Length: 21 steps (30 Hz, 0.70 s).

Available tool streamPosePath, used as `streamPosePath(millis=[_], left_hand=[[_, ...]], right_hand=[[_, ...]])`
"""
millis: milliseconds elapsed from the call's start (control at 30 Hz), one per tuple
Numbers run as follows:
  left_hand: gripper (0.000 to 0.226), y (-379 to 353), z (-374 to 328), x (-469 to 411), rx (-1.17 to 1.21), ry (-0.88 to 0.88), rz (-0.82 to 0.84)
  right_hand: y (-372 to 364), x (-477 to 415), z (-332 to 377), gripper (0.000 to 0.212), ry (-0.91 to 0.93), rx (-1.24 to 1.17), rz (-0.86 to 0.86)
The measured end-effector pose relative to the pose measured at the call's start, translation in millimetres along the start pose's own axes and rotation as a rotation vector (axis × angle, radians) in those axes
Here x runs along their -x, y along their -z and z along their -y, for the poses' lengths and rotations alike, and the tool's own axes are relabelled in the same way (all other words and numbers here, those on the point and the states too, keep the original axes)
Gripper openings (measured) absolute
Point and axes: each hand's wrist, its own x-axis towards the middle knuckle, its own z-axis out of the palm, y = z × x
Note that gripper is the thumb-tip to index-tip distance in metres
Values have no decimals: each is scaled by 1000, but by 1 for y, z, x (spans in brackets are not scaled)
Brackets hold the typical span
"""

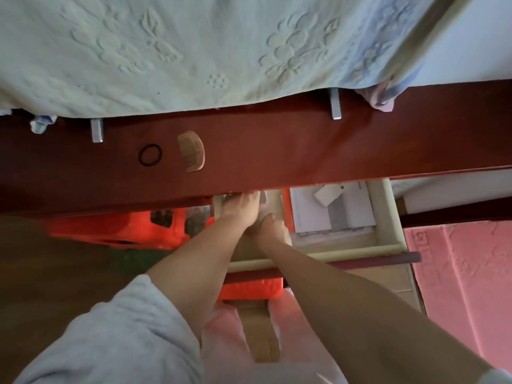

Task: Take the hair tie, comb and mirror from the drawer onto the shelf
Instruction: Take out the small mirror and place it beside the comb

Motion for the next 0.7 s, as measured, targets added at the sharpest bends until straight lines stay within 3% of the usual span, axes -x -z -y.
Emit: streamPosePath(millis=[100, 200, 333, 400, 500, 567, 700], left_hand=[[30, -5, -1, -12, 37, 25, 57], [28, -8, 2, -16, 58, 38, 65], [45, -9, 3, -17, 147, 98, 86], [37, -9, 4, -17, 227, 99, 76], [38, -9, 6, -17, 352, 142, 91], [49, -12, 8, -18, 377, 177, 169], [35, -10, 8, -12, 537, 207, 165]], right_hand=[[-13, -14, 9, 30, -68, -66, -39], [-21, -22, 12, 31, -100, -108, -82], [-28, -32, 11, 34, -134, -161, -136], [-27, -35, 11, 36, -156, -241, -153], [-22, -38, 5, 23, -139, -246, -168], [-18, -39, -2, 30, -122, -241, -176], [-4, -38, -18, 26, -62, -234, -152]])
